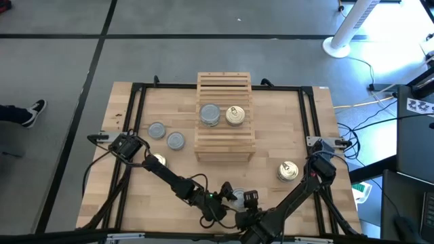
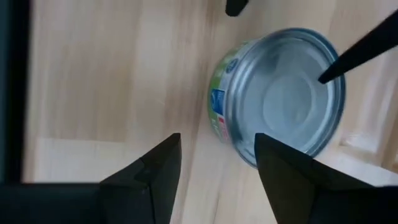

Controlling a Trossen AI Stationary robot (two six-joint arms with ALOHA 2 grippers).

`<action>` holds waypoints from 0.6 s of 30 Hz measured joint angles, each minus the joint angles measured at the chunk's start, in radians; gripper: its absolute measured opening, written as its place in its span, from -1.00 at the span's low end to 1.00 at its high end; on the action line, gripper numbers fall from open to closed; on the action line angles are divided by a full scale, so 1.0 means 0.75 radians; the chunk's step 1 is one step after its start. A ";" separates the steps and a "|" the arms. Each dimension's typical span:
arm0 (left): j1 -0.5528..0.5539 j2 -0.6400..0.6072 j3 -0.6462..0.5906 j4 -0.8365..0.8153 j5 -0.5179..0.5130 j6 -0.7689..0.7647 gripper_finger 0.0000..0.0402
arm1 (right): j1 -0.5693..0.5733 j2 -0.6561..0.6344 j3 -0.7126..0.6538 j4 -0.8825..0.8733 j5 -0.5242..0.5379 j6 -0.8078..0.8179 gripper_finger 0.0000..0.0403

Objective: Stack canned seafood by type on shelf
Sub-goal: Stack the green tuna can on top of the green tuna can on the shelf

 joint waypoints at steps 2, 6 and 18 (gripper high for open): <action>0.000 0.000 0.000 0.000 0.000 0.000 0.42 | 0.001 0.000 0.000 0.016 -0.018 -0.007 -0.02; 0.000 0.000 0.000 0.000 0.000 0.000 0.42 | 0.000 0.000 0.001 0.043 -0.019 -0.038 -0.11; 0.000 0.000 0.000 0.000 0.001 -0.001 0.42 | 0.000 0.000 0.001 0.057 -0.018 -0.080 -0.23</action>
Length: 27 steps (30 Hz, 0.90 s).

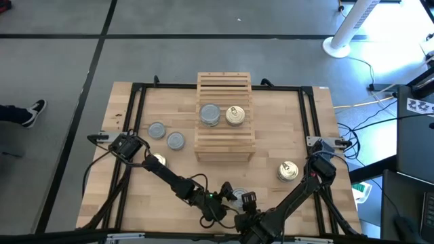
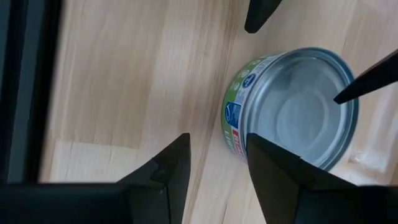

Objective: Stack canned seafood by type on shelf
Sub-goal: Stack the green tuna can on top of the green tuna can on the shelf

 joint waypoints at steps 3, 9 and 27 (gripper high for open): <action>0.000 0.000 0.000 0.000 0.000 0.000 0.42 | 0.000 0.000 0.000 -0.007 0.003 0.000 -0.23; 0.000 0.000 0.000 0.000 0.000 0.000 0.42 | 0.000 0.000 0.000 -0.013 0.026 -0.055 -0.23; 0.000 0.000 0.000 -0.001 0.000 0.000 0.42 | 0.000 -0.009 -0.079 0.035 0.021 -0.075 -0.23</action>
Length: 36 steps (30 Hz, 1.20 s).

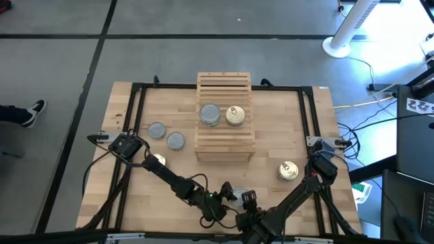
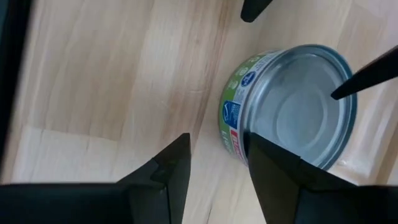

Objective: Stack canned seafood by type on shelf
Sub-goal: Stack the green tuna can on top of the green tuna can on the shelf

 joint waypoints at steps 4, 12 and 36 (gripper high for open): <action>0.000 0.000 0.000 0.000 0.000 0.000 0.42 | 0.000 0.001 -0.002 -0.001 0.015 -0.019 -0.23; -0.001 0.000 0.000 0.022 0.000 0.000 0.42 | -0.030 0.002 -0.003 -0.004 0.012 -0.019 -0.33; -0.001 0.000 0.000 0.031 -0.018 0.020 0.42 | -0.080 0.003 -0.003 -0.005 -0.022 -0.014 -0.99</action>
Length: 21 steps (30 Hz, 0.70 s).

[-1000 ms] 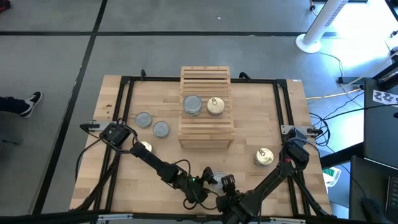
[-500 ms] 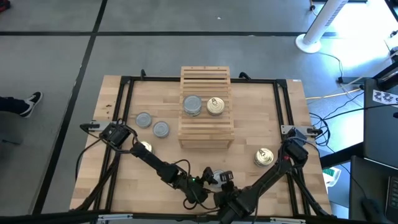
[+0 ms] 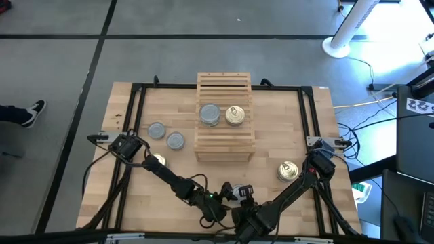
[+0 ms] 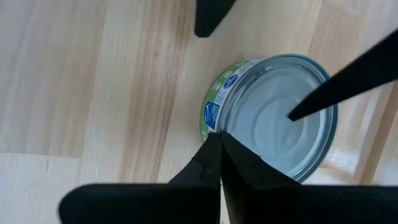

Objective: Stack canned seafood by type on shelf
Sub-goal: Stack the green tuna can on top of the green tuna can on the shelf

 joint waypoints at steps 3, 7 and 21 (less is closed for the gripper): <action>0.000 0.000 0.000 0.000 -0.026 0.027 0.42 | 0.000 0.000 0.003 0.003 -0.001 0.000 -0.99; 0.000 0.000 0.000 -0.009 -0.028 0.027 0.42 | -0.002 0.007 0.049 -0.010 0.008 0.000 -0.99; -0.037 0.000 0.000 -0.088 -0.074 -0.017 0.42 | -0.043 0.014 0.105 0.007 -0.026 0.009 -1.00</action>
